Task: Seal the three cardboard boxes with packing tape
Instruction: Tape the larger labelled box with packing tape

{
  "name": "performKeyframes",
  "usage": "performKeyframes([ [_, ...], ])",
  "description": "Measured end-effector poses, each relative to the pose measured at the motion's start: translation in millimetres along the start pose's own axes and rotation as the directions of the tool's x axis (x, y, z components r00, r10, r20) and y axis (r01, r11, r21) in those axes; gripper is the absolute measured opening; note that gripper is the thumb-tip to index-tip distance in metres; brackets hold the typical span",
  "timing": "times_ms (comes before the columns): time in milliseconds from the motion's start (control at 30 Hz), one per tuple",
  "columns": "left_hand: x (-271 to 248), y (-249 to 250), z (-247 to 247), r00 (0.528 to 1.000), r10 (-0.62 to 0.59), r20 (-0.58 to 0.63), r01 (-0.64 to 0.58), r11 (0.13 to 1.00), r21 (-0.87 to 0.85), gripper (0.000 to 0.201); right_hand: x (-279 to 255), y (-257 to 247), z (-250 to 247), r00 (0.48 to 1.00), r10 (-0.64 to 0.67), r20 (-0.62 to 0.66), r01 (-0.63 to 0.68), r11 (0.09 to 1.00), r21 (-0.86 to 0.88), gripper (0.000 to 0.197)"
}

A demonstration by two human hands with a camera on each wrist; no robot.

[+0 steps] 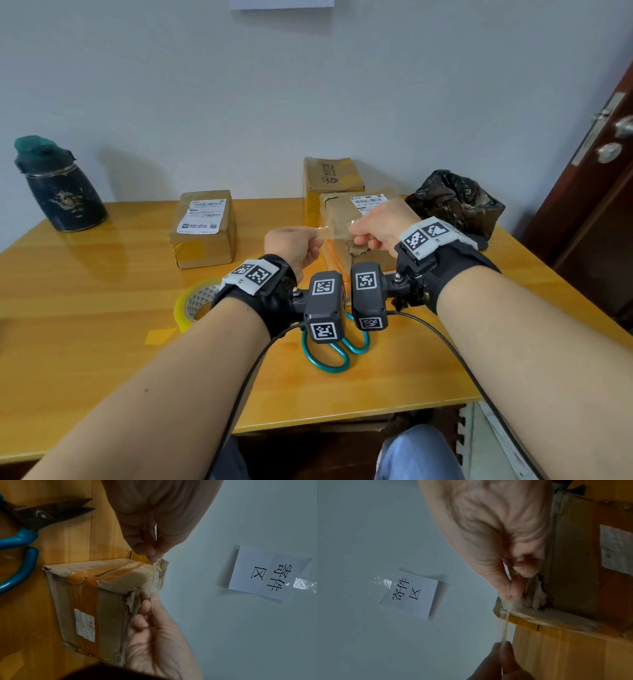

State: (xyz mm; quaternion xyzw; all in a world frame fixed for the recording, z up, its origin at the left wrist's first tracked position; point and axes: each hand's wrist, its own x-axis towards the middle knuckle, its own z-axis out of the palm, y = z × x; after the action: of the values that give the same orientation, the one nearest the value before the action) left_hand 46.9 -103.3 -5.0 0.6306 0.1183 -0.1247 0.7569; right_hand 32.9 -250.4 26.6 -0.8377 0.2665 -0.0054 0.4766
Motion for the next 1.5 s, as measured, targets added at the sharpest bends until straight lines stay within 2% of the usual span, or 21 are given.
performKeyframes([
  [100, -2.0, -2.5, -0.9, 1.000, -0.011, 0.005, 0.011, 1.000, 0.013, 0.015, -0.3, -2.0, 0.4, 1.000, -0.004, -0.013, 0.003, 0.999, -0.052, 0.015],
  [200, -2.1, -5.0, -3.1, 1.000, -0.022, 0.015, 0.022, 0.999, 0.044, 0.014, -5.3, -2.5, 0.8, 1.000, 0.021, 0.012, -0.020, 0.994, -0.105, 0.008],
  [300, -2.3, -6.2, -3.7, 0.999, -0.033, 0.038, 0.030, 0.997, 0.077, 0.016, -7.5, 0.7, 0.6, 0.997, -0.074, 0.001, 0.074, 0.997, -0.020, 0.014],
  [433, -4.6, -2.7, -2.6, 1.000, -0.019, 0.021, 0.018, 0.996, 0.089, 0.016, -12.5, 2.3, -1.0, 0.997, -0.065, -0.027, 0.065, 0.998, -0.004, 0.012],
  [533, -8.0, 0.7, 0.7, 0.998, -0.039, 0.040, 0.039, 0.999, -0.001, 0.018, -16.5, 8.0, -6.4, 0.997, -0.067, -0.036, 0.070, 0.992, 0.107, 0.005],
  [667, -15.3, 1.4, 8.5, 0.998, -0.044, 0.055, 0.050, 0.992, -0.114, 0.011, -19.9, 11.8, -11.8, 0.996, -0.083, -0.025, 0.086, 0.987, 0.138, 0.014],
  [767, -20.6, 0.4, 12.2, 0.993, -0.077, 0.089, 0.090, 0.985, -0.149, 0.005, -22.4, 13.7, -12.8, 0.992, -0.081, -0.101, 0.095, 0.984, 0.148, 0.010],
  [933, -28.7, 0.0, 16.5, 0.979, -0.171, 0.112, 0.187, 0.971, -0.151, 0.005, -17.2, 24.8, -9.6, 0.958, -0.163, -0.237, 0.176, 0.984, 0.034, 0.016],
  [1000, -30.8, 0.0, 18.6, 0.978, -0.176, 0.110, 0.191, 0.971, -0.143, 0.013, -15.4, 26.5, -9.2, 0.944, -0.184, -0.273, 0.189, 0.982, -0.008, 0.019],
  [1133, -29.5, -0.7, 22.4, 0.982, -0.166, 0.084, 0.177, 0.974, -0.142, 0.025, -12.9, 28.9, -10.0, 0.929, -0.177, -0.325, 0.169, 0.984, -0.053, 0.021],
  [1233, -27.5, -0.7, 24.2, 0.985, -0.163, 0.054, 0.168, 0.977, -0.131, 0.024, -12.5, 32.1, -10.4, 0.928, -0.160, -0.336, 0.158, 0.987, -0.032, 0.022],
  [1367, -24.7, -6.2, 25.4, 0.990, -0.136, 0.026, 0.138, 0.983, -0.121, 0.021, -17.3, 38.7, -7.5, 0.912, -0.208, -0.354, 0.191, 0.978, -0.085, 0.017],
  [1500, -23.1, -12.4, 26.8, 0.995, -0.099, 0.031, 0.101, 0.989, -0.106, 0.014, -22.5, 48.8, -5.5, 0.901, -0.236, -0.365, 0.219, 0.972, -0.089, 0.023],
])
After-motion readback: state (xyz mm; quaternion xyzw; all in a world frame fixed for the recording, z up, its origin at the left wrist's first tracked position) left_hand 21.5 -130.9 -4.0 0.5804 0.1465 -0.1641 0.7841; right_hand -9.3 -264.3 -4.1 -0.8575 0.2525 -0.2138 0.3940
